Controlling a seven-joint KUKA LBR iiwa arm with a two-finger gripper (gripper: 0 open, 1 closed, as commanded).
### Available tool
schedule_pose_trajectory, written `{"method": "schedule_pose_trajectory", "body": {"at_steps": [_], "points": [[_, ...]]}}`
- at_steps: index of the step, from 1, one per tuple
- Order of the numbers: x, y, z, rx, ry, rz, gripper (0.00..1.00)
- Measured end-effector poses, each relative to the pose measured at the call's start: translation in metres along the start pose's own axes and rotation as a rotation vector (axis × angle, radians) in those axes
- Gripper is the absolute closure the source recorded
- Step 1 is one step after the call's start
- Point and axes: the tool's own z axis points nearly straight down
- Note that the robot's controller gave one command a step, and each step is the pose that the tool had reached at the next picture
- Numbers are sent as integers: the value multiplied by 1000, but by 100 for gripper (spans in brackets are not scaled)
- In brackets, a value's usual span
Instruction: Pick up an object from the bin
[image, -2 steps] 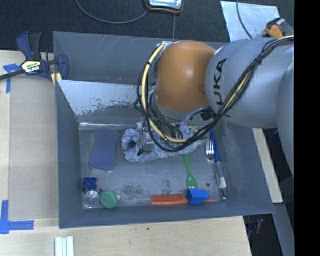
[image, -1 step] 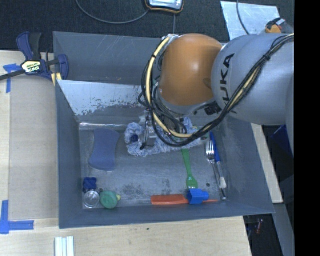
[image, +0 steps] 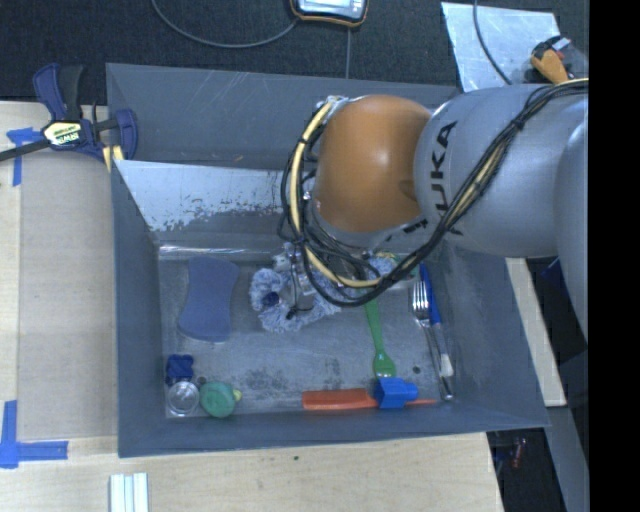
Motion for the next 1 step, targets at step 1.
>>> {"method": "schedule_pose_trajectory", "body": {"at_steps": [1], "points": [[1, -7, 24, -1, -11, 278, 100]]}}
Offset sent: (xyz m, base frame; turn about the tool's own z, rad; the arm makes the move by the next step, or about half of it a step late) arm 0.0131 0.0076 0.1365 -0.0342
